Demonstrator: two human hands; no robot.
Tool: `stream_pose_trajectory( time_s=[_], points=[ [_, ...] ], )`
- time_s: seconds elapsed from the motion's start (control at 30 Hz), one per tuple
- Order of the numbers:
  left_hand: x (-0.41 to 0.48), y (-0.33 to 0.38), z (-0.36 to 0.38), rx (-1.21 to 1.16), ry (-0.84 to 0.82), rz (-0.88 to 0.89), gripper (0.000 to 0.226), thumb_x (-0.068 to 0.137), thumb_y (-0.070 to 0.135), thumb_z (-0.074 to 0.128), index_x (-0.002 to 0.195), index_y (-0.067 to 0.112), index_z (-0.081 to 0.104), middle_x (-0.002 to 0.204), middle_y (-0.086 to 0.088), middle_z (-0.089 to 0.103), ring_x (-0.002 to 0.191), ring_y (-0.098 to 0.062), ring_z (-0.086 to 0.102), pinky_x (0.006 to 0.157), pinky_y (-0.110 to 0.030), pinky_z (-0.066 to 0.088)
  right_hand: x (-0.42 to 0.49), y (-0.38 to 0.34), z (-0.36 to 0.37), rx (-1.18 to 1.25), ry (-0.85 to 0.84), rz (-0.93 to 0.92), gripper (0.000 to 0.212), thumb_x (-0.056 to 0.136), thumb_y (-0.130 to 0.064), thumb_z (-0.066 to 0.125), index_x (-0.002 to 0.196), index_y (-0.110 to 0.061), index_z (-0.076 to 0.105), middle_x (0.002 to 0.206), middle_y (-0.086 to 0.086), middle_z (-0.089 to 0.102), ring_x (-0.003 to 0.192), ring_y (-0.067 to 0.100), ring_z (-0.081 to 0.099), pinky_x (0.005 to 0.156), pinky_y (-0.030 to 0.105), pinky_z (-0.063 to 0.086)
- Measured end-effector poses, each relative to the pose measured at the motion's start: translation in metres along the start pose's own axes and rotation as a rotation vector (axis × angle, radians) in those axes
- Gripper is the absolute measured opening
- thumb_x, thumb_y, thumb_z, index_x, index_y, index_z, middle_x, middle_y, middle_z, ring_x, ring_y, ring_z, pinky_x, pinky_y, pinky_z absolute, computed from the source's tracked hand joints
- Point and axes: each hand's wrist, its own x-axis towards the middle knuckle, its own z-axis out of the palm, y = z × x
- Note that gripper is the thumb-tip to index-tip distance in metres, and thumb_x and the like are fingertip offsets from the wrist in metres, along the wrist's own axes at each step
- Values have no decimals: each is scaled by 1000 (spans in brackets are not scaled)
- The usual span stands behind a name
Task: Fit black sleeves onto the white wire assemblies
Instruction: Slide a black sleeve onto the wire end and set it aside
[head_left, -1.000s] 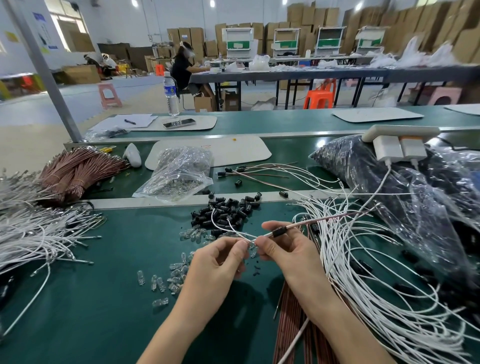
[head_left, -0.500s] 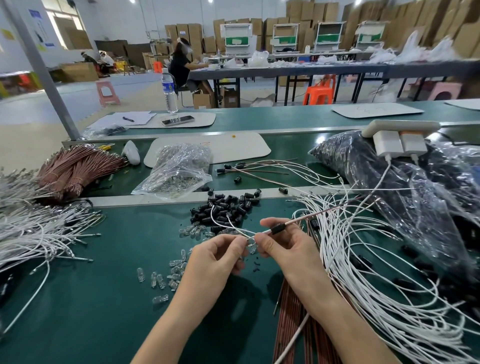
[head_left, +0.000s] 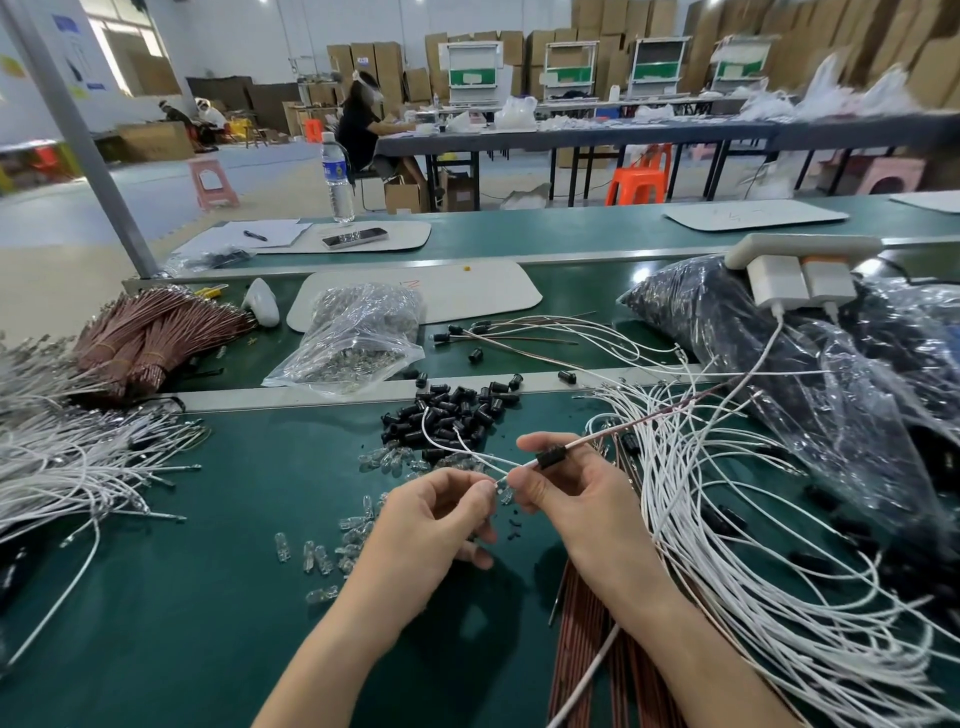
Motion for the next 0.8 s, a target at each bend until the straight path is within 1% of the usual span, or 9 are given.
stream_pose_trajectory(
  time_s=[0.17, 0.3, 0.4, 0.47, 0.57, 0.67, 0.73, 0.77, 0.8],
  points=[
    [0, -1, 1, 41, -7, 11, 13, 97, 19, 64, 92, 10, 73, 75, 0, 69, 68, -15, 68, 58, -25, 57, 0, -2, 1, 2, 6, -16, 23, 83, -21, 80, 102, -30, 70, 79, -5, 74, 72, 6, 68, 72, 15, 52],
    [0, -1, 3, 54, -10, 23, 15, 99, 17, 60, 92, 10, 71, 73, 4, 68, 66, -15, 67, 59, -26, 57, -1, -4, 2, 42, 22, -27, 28, 76, -32, 80, 101, -40, 71, 79, -3, 74, 72, 7, 69, 72, 14, 52],
    [0, -1, 5, 72, -4, 36, 15, 101, 18, 58, 94, 10, 69, 74, 6, 68, 66, -15, 67, 60, -27, 58, -1, -4, 3, 69, 28, -25, 31, 77, -31, 82, 101, -46, 71, 80, 0, 74, 73, 9, 70, 73, 14, 52],
    [0, -1, 4, 76, -2, 41, 14, 100, 18, 59, 95, 10, 70, 75, 6, 68, 66, -15, 67, 60, -28, 58, -1, -3, 2, 79, 32, -21, 32, 78, -29, 82, 103, -46, 71, 80, 1, 75, 73, 10, 71, 73, 14, 52],
    [0, -1, 3, 92, 2, 50, 13, 99, 19, 61, 95, 12, 71, 76, 5, 70, 67, -15, 68, 61, -29, 59, -1, -3, 1, 85, 27, -9, 36, 77, -31, 82, 109, -41, 71, 79, 2, 75, 74, 11, 72, 74, 12, 52],
    [-1, -1, 4, 110, 3, 73, 14, 100, 19, 59, 95, 12, 70, 74, 7, 69, 66, -15, 67, 61, -29, 59, 0, -3, 1, 97, 25, 5, 47, 75, -33, 82, 119, -36, 67, 78, 4, 75, 73, 11, 72, 75, 12, 52],
    [-2, -2, 5, 141, 17, 119, 15, 101, 21, 57, 95, 13, 68, 72, 5, 68, 64, -14, 67, 61, -27, 57, 1, -2, 2, 151, 21, 27, 56, 73, -33, 83, 126, -33, 63, 79, 5, 75, 76, 12, 72, 77, 15, 54],
    [-3, -1, 6, 159, 31, 147, 15, 102, 22, 56, 94, 15, 67, 71, 4, 68, 63, -15, 66, 60, -25, 56, 1, -2, 2, 187, 9, 42, 58, 74, -33, 83, 127, -31, 63, 82, 6, 76, 79, 14, 73, 79, 17, 55],
    [-3, -2, 6, 177, 51, 174, 15, 102, 23, 55, 93, 17, 67, 70, 3, 68, 63, -15, 66, 60, -25, 55, 0, -1, 3, 210, -13, 56, 54, 74, -34, 83, 125, -30, 65, 87, 7, 77, 82, 15, 73, 80, 19, 56]
  ],
)
